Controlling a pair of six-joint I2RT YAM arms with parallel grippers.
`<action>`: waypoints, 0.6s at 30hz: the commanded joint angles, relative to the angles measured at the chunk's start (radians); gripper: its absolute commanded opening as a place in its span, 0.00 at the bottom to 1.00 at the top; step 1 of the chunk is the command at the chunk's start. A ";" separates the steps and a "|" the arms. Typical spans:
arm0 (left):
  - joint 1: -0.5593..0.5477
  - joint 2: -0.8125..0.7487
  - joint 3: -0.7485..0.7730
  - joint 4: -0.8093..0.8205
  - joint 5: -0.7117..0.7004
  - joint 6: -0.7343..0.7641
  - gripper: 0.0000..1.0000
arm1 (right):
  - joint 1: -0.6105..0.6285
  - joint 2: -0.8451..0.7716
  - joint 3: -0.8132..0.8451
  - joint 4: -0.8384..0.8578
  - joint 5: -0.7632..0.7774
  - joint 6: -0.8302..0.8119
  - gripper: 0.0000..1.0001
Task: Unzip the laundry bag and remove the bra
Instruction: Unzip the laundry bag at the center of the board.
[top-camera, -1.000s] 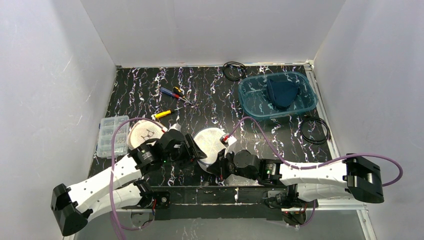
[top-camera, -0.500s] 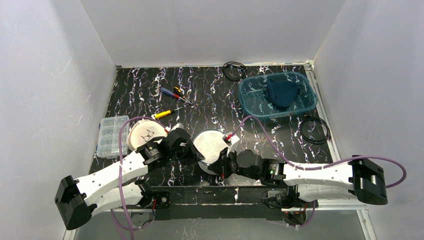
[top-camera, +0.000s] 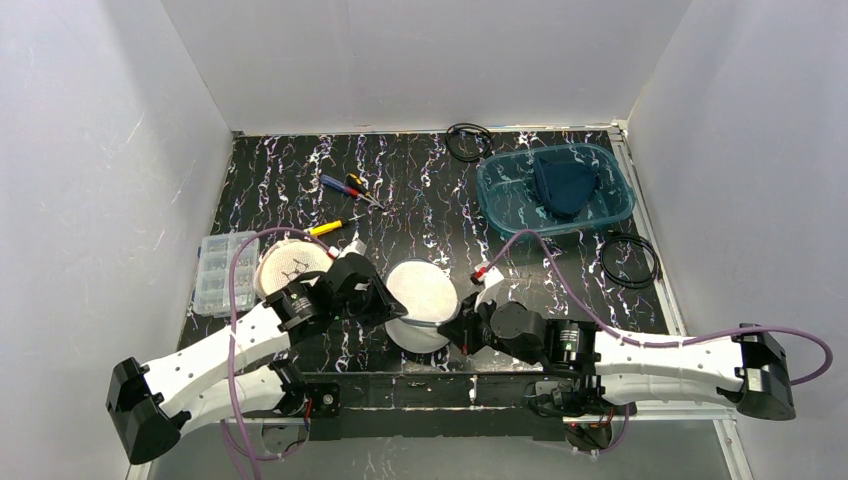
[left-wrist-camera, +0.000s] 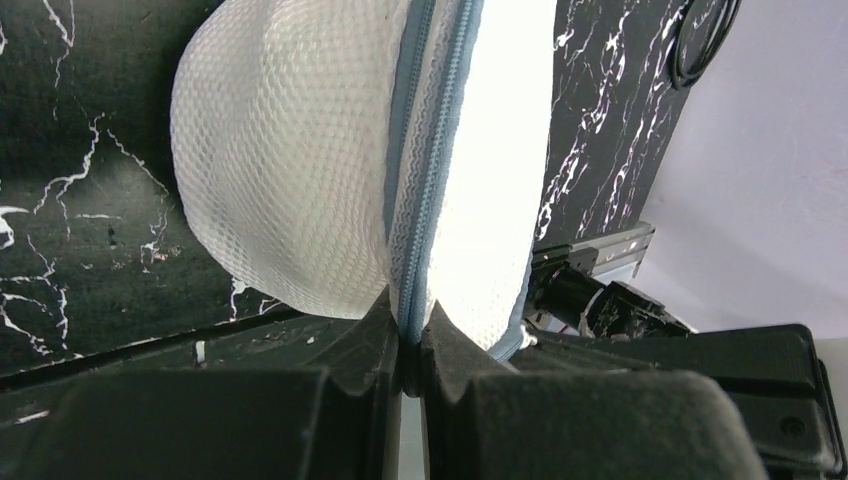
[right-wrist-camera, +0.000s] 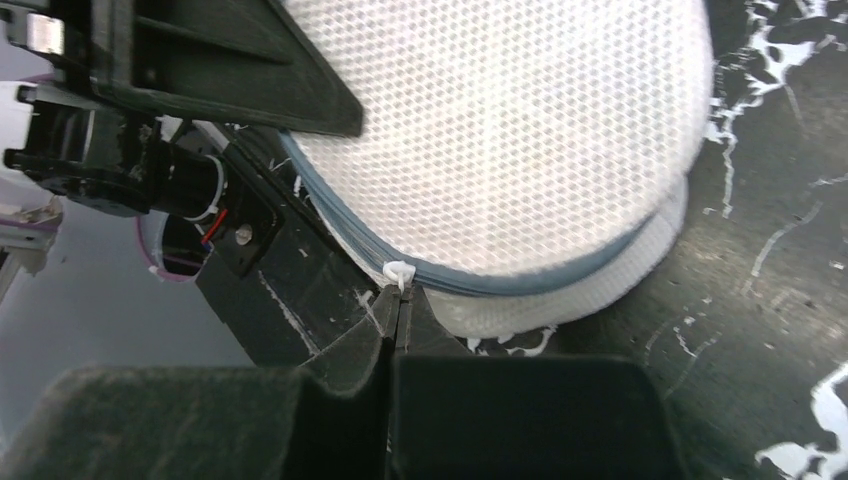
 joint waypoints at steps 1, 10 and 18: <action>0.029 -0.004 0.047 -0.037 -0.006 0.112 0.00 | 0.002 -0.058 0.005 -0.118 0.118 0.018 0.01; 0.201 0.092 0.106 0.065 0.261 0.338 0.00 | 0.003 -0.113 -0.036 -0.108 0.123 -0.025 0.01; 0.213 0.151 0.045 0.148 0.331 0.337 0.17 | 0.003 -0.064 -0.061 0.001 0.066 -0.016 0.01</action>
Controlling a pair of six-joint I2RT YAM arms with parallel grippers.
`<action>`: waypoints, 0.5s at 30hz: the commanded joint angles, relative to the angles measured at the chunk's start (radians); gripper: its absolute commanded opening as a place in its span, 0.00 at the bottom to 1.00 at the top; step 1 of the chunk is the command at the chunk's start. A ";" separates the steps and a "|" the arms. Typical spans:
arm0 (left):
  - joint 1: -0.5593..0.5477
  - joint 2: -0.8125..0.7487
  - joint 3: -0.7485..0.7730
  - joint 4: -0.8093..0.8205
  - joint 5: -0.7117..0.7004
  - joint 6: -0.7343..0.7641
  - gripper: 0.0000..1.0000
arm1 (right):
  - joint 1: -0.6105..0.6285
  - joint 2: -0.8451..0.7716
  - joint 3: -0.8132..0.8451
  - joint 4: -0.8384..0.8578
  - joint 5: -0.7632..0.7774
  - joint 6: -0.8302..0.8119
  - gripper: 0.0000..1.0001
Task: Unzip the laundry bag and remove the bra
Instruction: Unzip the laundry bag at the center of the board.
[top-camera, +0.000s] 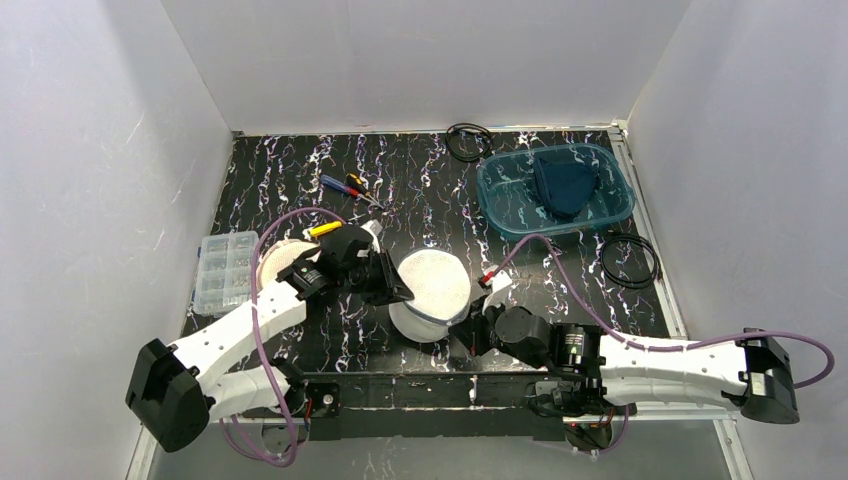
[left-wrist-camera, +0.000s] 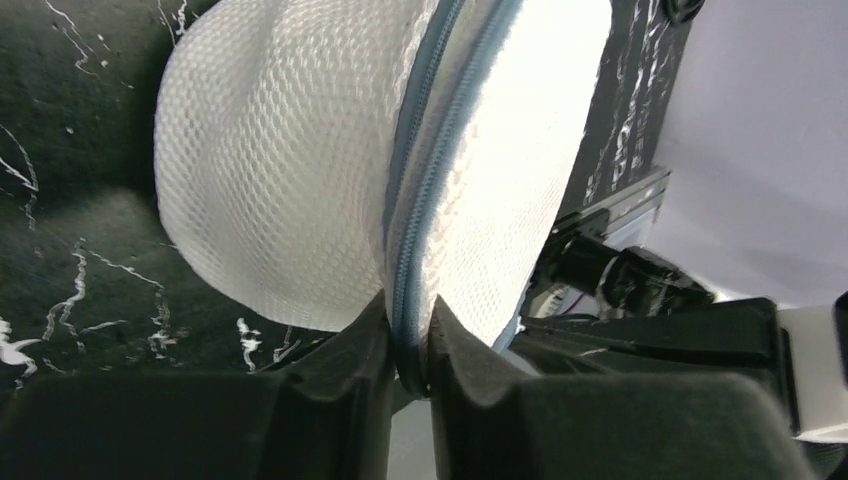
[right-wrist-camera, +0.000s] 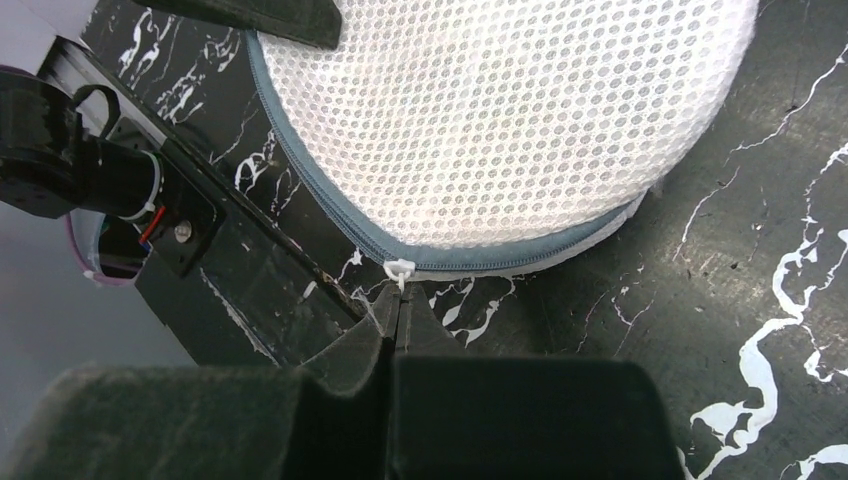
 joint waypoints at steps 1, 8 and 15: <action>0.012 -0.032 -0.029 0.025 0.038 0.026 0.25 | 0.002 0.022 -0.001 0.079 -0.017 -0.007 0.01; 0.006 -0.193 -0.041 -0.109 0.004 0.006 0.58 | 0.001 0.064 0.011 0.144 -0.065 0.006 0.01; -0.114 -0.356 -0.091 -0.223 -0.098 -0.120 0.61 | 0.002 0.141 0.039 0.234 -0.112 0.012 0.01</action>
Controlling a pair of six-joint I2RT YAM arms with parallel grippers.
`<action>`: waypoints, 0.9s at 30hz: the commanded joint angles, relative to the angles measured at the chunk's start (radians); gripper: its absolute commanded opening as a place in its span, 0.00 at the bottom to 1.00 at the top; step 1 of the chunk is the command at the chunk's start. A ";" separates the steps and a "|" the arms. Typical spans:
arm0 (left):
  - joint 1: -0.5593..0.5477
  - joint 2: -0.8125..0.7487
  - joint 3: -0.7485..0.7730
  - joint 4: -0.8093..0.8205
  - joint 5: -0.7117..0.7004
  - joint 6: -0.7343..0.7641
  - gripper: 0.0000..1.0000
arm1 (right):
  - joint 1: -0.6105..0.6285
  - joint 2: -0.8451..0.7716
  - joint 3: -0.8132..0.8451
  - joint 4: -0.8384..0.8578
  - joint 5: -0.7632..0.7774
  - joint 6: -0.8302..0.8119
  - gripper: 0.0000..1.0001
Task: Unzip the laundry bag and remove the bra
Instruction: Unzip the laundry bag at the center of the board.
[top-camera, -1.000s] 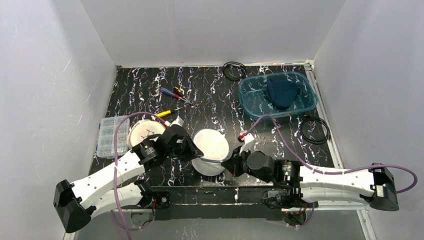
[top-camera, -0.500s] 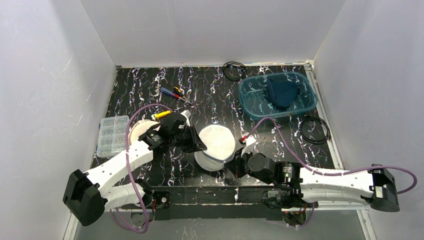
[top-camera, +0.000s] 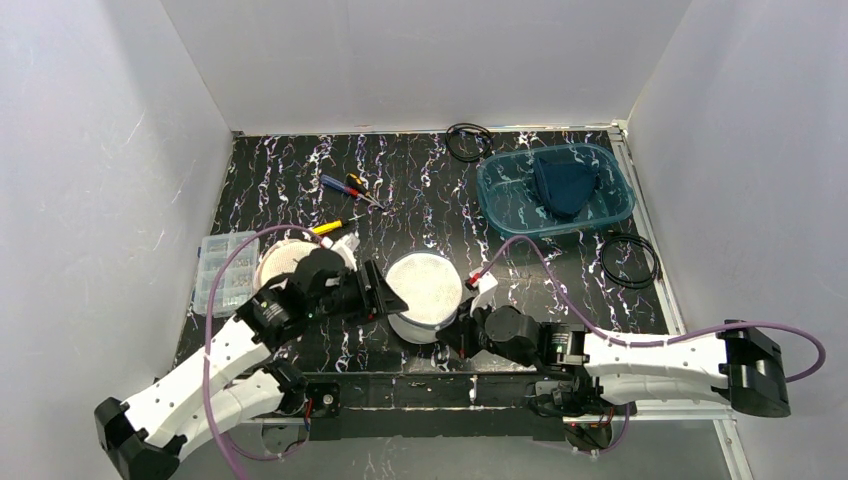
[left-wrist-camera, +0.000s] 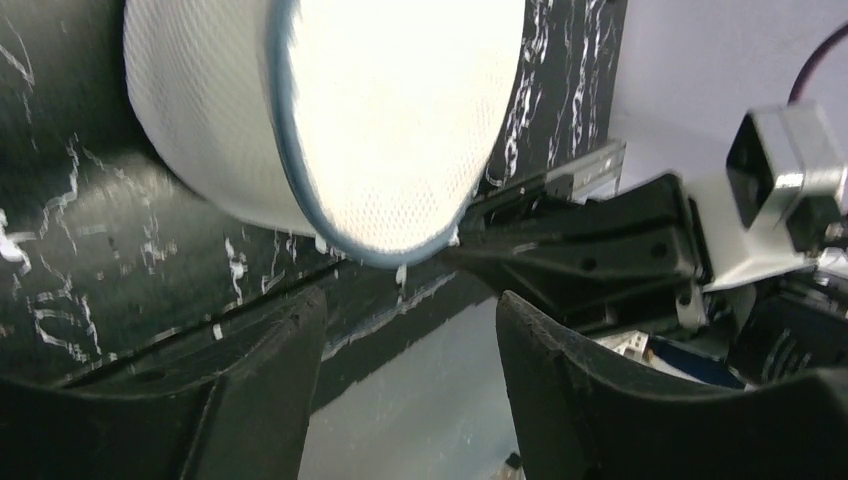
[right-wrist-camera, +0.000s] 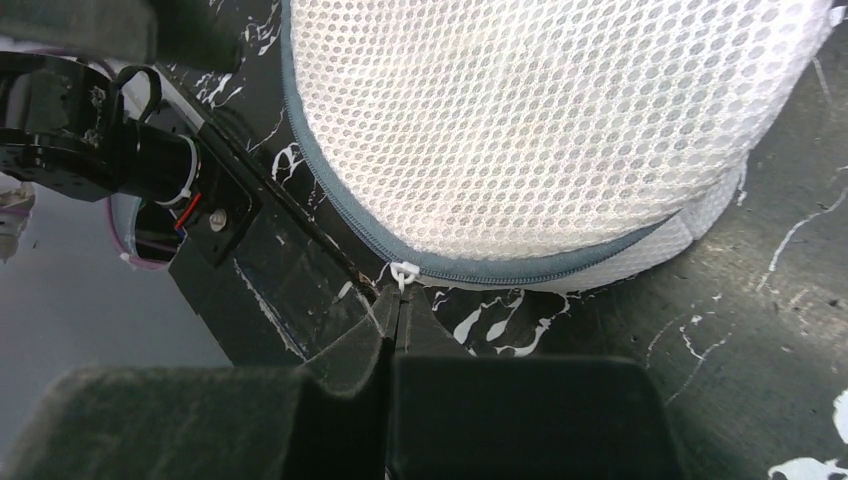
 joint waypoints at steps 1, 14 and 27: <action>-0.110 -0.067 -0.034 -0.117 -0.098 -0.106 0.61 | 0.001 0.053 0.052 0.119 -0.043 0.007 0.01; -0.220 0.008 -0.023 -0.031 -0.263 -0.253 0.58 | 0.004 0.185 0.126 0.224 -0.111 -0.005 0.01; -0.220 0.091 -0.017 -0.006 -0.341 -0.284 0.48 | 0.004 0.148 0.107 0.208 -0.105 -0.002 0.01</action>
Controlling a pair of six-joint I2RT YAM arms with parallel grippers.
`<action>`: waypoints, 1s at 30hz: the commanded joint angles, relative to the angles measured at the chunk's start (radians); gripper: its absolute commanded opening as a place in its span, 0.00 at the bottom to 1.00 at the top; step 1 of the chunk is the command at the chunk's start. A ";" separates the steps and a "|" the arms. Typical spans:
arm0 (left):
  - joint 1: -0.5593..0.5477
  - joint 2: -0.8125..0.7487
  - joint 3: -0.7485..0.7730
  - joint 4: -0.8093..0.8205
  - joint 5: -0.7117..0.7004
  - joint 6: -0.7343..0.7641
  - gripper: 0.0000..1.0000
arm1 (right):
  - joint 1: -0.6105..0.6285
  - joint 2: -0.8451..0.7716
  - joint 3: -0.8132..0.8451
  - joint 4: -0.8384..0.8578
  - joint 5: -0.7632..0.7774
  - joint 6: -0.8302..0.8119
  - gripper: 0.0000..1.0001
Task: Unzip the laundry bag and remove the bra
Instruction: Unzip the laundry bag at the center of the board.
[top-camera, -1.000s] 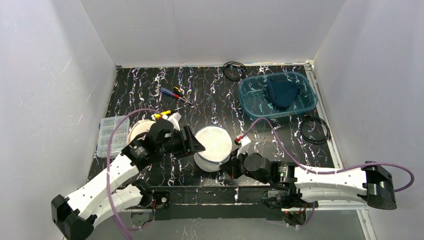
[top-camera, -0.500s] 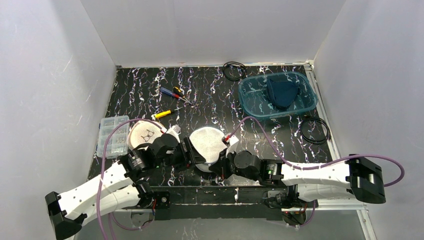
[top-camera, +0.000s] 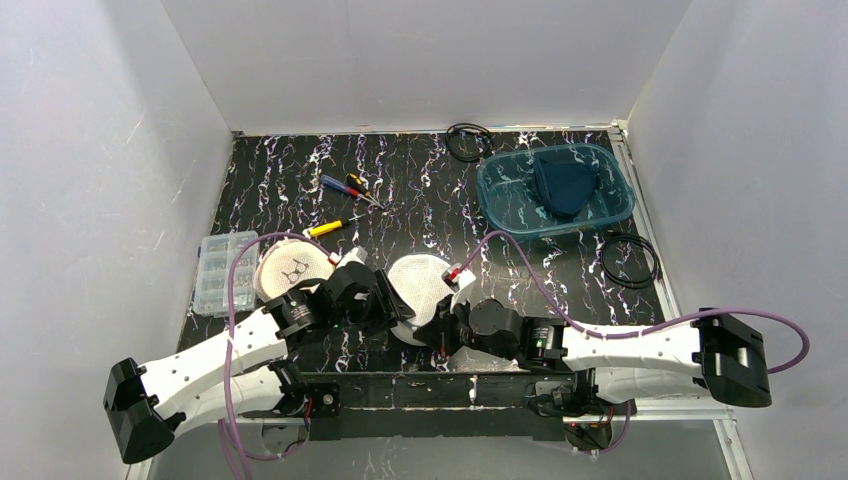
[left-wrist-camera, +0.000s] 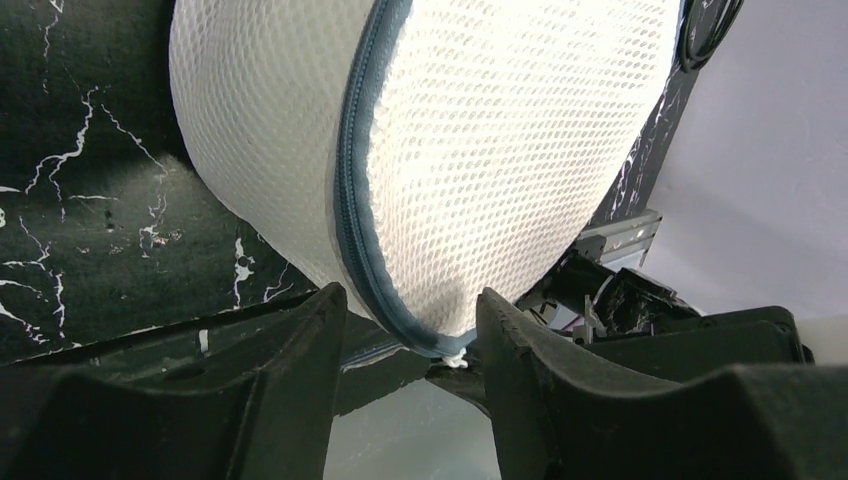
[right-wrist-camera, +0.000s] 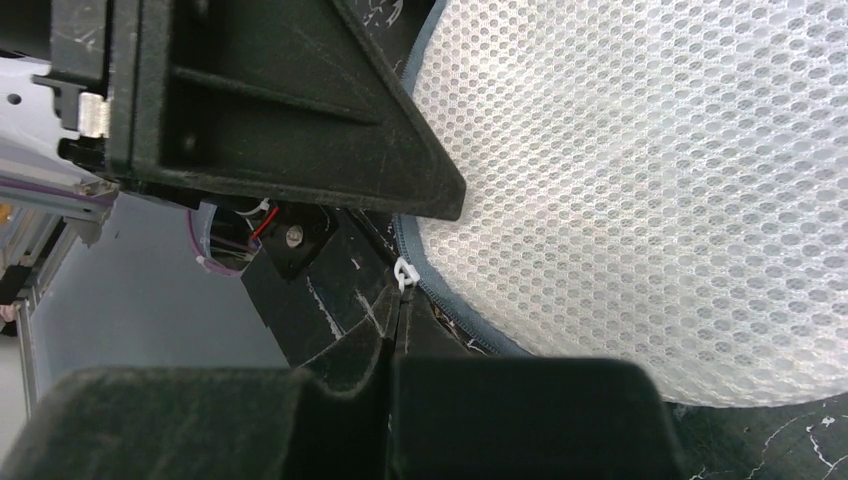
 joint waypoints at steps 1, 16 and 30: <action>-0.003 -0.004 0.023 -0.014 -0.071 -0.010 0.46 | 0.004 -0.037 0.020 0.037 0.003 -0.001 0.01; 0.002 0.035 0.090 -0.084 -0.128 0.040 0.01 | 0.005 -0.124 -0.009 -0.063 0.044 0.007 0.01; 0.092 0.013 0.082 -0.004 0.030 0.167 0.00 | 0.004 -0.379 -0.066 -0.354 0.212 0.049 0.01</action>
